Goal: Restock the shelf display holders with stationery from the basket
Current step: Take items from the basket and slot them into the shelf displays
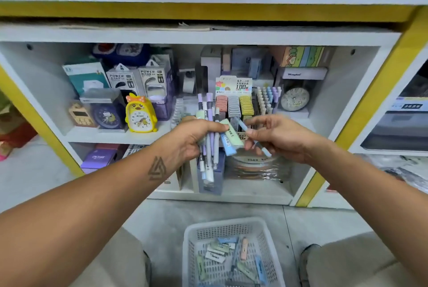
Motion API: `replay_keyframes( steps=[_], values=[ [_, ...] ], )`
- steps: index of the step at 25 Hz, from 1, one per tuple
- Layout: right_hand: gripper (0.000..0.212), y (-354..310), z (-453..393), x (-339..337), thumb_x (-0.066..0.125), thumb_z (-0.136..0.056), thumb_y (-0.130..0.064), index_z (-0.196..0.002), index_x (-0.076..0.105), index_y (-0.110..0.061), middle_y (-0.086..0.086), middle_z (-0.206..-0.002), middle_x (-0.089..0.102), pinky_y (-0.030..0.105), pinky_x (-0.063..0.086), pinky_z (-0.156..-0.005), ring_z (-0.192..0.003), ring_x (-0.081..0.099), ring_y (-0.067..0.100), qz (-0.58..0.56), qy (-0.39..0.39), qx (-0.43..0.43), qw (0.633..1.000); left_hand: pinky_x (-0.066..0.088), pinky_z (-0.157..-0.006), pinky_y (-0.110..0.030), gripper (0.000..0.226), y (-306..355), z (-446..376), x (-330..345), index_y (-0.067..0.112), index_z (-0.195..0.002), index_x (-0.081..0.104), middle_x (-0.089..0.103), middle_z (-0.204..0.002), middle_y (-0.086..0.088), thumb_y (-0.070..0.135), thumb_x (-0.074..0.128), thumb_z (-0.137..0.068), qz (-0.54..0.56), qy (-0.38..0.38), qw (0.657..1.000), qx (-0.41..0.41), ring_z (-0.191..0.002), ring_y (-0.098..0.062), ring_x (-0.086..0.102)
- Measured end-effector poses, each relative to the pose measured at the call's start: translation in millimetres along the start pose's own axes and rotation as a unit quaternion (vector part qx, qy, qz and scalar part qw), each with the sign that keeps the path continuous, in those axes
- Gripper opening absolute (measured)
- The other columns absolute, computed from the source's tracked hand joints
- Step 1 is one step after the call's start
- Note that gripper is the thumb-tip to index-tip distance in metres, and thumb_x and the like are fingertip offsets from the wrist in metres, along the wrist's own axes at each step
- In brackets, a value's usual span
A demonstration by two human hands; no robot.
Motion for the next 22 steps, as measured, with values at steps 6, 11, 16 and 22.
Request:
replay_keyframes(
  steps=[6,11,16,22],
  values=[
    [0.005,-51.1,-5.6,-60.3,0.076,-0.084,-0.002,-0.088,0.077,-0.005,0.013,-0.078,0.072,0.020,0.044,-0.053,-0.063,0.057,0.014,0.074,0.165,-0.087,0.980,0.062,-0.072,-0.040,0.035,20.4,-16.0,15.4,-0.006,-0.107,0.069,0.075,-0.099,-0.021,-0.008,0.077,-0.073,0.027,-0.015,0.999,0.004,-0.087,-0.030,0.075],
    [0.016,-50.0,-1.2,-95.7,0.066,-0.087,0.008,-0.100,0.072,0.001,0.019,-0.087,0.068,0.022,0.052,-0.060,-0.069,0.059,0.020,0.063,0.145,-0.051,0.986,0.063,-0.067,-0.037,0.019,16.0,-27.5,33.3,-0.004,-0.098,0.070,0.075,-0.090,-0.017,-0.008,0.072,-0.079,0.028,-0.041,0.999,-0.023,-0.075,-0.025,0.075],
    [0.014,-51.3,1.5,-110.1,0.069,-0.083,0.006,-0.091,0.071,-0.004,0.019,-0.089,0.066,0.028,0.049,-0.065,-0.069,0.058,0.016,0.169,0.191,-0.064,0.965,0.063,-0.068,-0.037,0.015,19.8,-34.4,52.8,-0.004,-0.095,0.070,0.075,-0.083,-0.015,-0.008,0.070,-0.080,0.025,-0.064,0.997,-0.034,-0.070,-0.023,0.075],
    [0.023,-61.9,-3.9,-114.6,0.063,-0.088,-0.001,-0.105,0.058,-0.016,0.003,-0.091,0.063,0.017,0.047,-0.058,-0.070,0.060,0.013,0.336,0.257,-0.156,0.892,0.060,-0.055,-0.036,0.020,16.8,-42.2,65.0,-0.006,-0.094,0.070,0.075,-0.080,-0.017,-0.013,0.072,-0.075,0.042,-0.042,0.998,-0.015,-0.067,-0.026,0.075]
  ],
)
Point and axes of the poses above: each hand's wrist, its own z-axis away from the middle knuckle, its own x-axis out of the palm, y = z × x, the point moved 5 cm from there along -z, towards the middle knuckle
